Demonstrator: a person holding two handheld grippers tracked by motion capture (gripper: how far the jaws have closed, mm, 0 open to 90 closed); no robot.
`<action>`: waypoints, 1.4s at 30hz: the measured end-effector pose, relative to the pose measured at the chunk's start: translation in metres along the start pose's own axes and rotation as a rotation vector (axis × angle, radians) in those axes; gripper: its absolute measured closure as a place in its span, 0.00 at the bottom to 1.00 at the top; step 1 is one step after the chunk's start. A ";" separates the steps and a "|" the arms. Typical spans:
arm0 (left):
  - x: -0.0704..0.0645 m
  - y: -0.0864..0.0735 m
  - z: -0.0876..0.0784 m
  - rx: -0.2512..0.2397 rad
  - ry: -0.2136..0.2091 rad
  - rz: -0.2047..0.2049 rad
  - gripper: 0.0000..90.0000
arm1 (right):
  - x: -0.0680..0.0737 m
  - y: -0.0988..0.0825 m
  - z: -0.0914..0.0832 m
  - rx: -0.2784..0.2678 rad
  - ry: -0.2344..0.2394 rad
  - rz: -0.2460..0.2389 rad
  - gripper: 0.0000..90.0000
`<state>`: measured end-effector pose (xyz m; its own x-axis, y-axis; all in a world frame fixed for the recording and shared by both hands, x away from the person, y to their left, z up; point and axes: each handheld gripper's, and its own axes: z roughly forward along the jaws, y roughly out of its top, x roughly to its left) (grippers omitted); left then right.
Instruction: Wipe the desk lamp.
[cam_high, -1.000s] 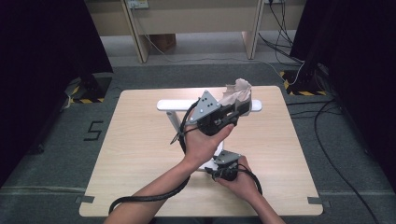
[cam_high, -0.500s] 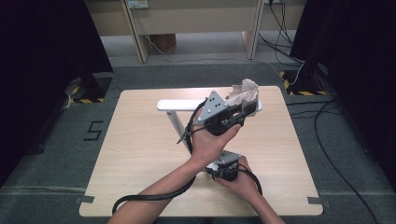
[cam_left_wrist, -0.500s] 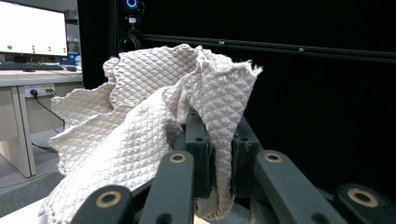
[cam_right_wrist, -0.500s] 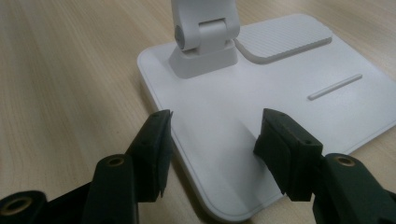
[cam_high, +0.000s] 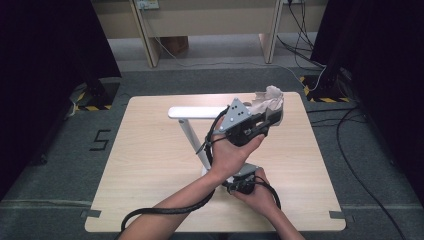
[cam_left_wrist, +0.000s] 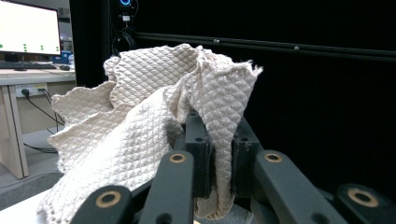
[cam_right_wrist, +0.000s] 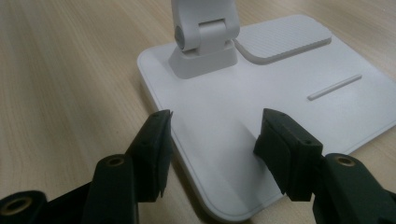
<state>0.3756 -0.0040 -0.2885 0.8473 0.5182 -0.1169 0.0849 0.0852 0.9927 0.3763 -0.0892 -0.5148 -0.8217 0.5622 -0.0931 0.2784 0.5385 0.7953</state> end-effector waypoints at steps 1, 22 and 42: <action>0.000 0.000 0.001 0.002 -0.003 0.001 0.90 | 0.000 0.000 0.000 0.000 0.000 0.001 0.50; -0.011 -0.011 0.015 0.042 -0.032 0.006 0.90 | 0.000 0.000 0.000 -0.002 -0.002 -0.001 0.50; -0.015 -0.027 0.028 0.095 -0.020 0.026 0.90 | 0.000 0.000 0.000 -0.003 -0.003 -0.002 0.50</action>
<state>0.3756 -0.0378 -0.3132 0.8603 0.5015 -0.0915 0.1116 -0.0100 0.9937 0.3762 -0.0891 -0.5149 -0.8209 0.5629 -0.0965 0.2752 0.5379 0.7968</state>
